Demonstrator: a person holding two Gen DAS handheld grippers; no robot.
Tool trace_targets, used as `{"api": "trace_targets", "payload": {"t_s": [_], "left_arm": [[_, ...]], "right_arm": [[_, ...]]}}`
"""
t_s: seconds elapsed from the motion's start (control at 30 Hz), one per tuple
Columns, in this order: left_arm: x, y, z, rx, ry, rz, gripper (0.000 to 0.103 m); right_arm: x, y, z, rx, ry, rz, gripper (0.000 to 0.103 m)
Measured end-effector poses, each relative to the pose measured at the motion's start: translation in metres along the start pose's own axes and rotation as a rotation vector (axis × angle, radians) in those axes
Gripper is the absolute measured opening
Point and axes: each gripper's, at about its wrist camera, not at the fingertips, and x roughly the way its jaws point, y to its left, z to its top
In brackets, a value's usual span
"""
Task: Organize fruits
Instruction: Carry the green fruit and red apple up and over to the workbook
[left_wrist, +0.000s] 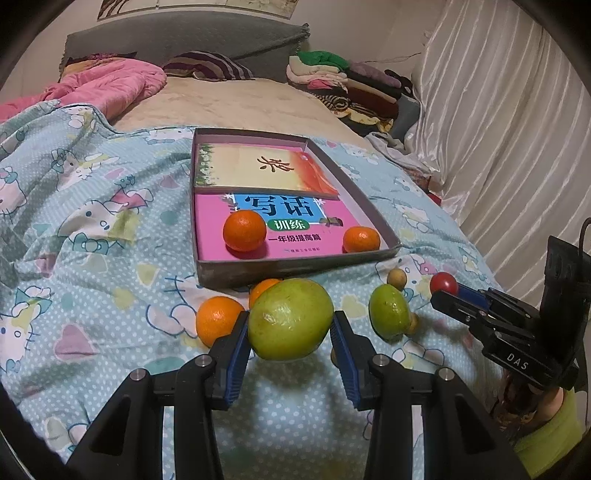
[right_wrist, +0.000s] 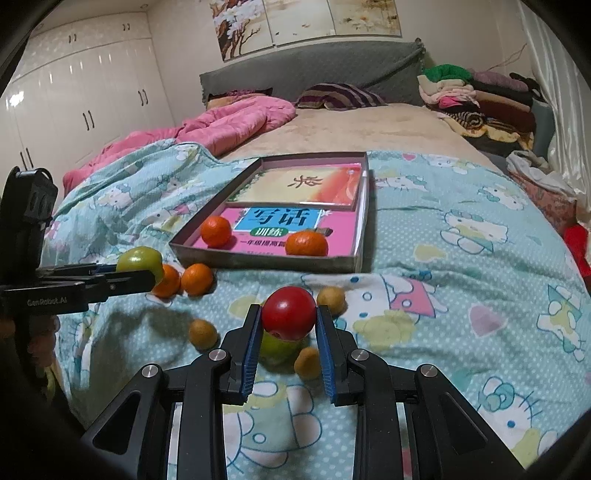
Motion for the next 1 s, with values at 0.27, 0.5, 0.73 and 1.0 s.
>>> {"api": "trace_targets", "payload": {"t_s": [0.27, 0.5, 0.73, 1.0], "left_arm": [[0.005, 0.001, 0.011, -0.007, -0.004, 0.013, 0.043], [0.015, -0.001, 0.022, -0.008, 0.006, 0.019, 0.043], [0.025, -0.004, 0.036, -0.016, 0.006, 0.012, 0.043], [0.040, -0.012, 0.054, 0.002, 0.012, 0.010, 0.043]], "right_arm": [[0.004, -0.011, 0.016, -0.006, -0.016, -0.017, 0.029], [0.010, -0.023, 0.028, 0.003, -0.025, -0.028, 0.029], [0.016, -0.028, 0.044, -0.009, -0.034, -0.029, 0.029], [0.031, -0.032, 0.061, -0.037, -0.004, -0.034, 0.029]]}}
